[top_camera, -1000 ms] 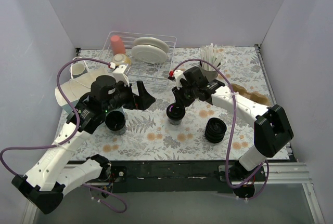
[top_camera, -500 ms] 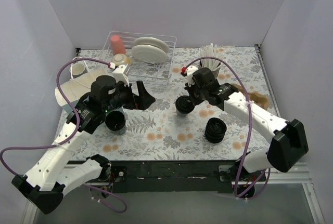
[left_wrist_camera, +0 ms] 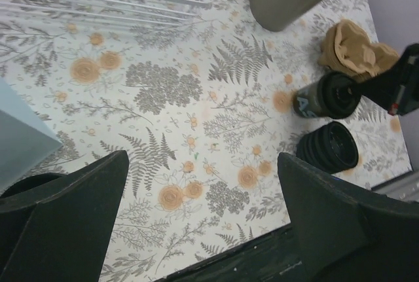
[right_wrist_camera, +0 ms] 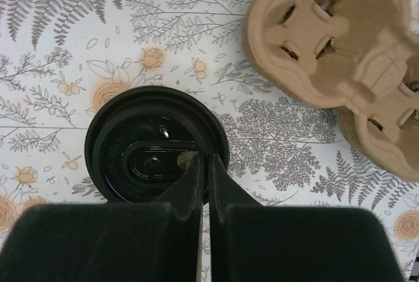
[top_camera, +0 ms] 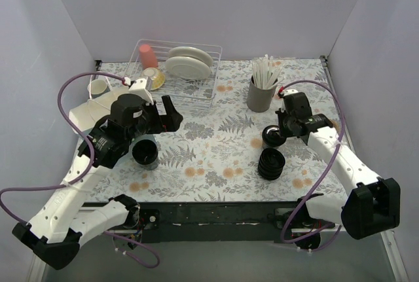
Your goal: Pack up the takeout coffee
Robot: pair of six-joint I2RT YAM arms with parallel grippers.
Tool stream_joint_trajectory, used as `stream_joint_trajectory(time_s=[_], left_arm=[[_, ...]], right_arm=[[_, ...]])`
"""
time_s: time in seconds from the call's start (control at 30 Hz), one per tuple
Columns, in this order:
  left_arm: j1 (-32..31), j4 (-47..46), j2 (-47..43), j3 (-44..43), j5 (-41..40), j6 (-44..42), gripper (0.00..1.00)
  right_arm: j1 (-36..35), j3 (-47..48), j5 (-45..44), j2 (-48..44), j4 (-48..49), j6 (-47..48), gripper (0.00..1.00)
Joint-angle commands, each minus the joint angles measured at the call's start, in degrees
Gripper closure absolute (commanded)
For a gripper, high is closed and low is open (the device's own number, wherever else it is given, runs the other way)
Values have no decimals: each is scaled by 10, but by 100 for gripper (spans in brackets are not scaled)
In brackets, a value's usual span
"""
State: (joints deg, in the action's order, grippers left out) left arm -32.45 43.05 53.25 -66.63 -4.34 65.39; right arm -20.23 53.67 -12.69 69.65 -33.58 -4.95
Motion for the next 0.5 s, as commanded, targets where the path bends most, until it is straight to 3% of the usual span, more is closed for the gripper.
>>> stream_joint_trajectory(time_s=[0.0, 0.33, 0.47], left_arm=[[-1, 25, -16, -32, -82, 9, 2], [-1, 92, -3, -72, -216, 19, 2], [-1, 106, 13, -88, -283, 18, 2]], right_arm=[[33, -29, 24, -30, 16, -19, 99], [71, -38, 29, -6, 50, -51, 99], [72, -24, 20, -7, 44, -61, 82]])
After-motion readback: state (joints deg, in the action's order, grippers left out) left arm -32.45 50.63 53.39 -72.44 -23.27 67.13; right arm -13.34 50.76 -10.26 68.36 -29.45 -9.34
